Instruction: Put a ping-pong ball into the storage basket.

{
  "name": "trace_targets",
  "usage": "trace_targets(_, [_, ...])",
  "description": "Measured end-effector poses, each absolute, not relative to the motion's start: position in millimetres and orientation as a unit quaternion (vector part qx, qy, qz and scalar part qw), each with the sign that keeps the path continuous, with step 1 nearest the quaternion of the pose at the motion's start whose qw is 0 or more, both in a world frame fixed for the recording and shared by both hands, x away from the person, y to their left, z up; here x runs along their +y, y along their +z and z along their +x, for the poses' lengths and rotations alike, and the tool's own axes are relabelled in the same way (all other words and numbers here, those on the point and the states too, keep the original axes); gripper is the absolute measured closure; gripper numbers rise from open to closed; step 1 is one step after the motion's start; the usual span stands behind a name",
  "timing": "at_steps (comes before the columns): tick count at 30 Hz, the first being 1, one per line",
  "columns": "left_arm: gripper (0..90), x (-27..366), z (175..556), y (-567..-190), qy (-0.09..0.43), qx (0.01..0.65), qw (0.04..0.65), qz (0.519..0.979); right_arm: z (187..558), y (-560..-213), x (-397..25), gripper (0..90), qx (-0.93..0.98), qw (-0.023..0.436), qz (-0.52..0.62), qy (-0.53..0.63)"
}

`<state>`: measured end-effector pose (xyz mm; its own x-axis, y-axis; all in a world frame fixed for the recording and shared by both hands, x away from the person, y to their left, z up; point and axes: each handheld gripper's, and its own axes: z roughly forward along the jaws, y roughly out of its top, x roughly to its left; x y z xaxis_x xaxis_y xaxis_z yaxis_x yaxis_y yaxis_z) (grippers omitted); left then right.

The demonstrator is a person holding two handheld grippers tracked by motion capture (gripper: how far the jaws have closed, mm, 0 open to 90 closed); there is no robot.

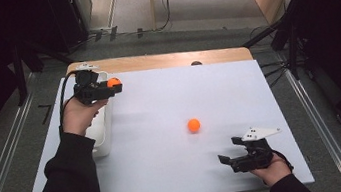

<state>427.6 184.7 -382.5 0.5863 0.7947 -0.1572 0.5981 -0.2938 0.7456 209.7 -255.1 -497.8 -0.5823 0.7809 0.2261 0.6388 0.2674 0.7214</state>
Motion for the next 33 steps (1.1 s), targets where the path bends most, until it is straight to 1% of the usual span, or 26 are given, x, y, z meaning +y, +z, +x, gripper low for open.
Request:
trace_targets(8, [50.0,193.8,429.7,-384.0,0.133,0.455,0.396,0.786,209.9,-497.7,-254.5,11.6,0.791,0.087,0.45,0.406])
trace_targets(14, [50.0,201.7,431.2,-384.5,0.132,0.476,0.393,0.775,211.2,-498.3,-253.8,11.6,0.795,0.087,0.443,0.404])
trace_targets(23, [50.0,213.1,429.6,-386.8,0.152,0.491,0.386,0.766,214.5,-497.7,-250.7,11.6,0.797,0.084,0.438,0.407])
trace_targets(27, [50.0,217.7,429.5,-388.6,0.169,0.506,0.368,0.762,216.5,-497.9,-248.8,11.6,0.799,0.083,0.436,0.406])
trace_targets(33, [50.0,223.4,429.1,-391.1,0.173,0.519,0.374,0.749,218.7,-497.8,-247.2,11.6,0.801,0.082,0.432,0.406])
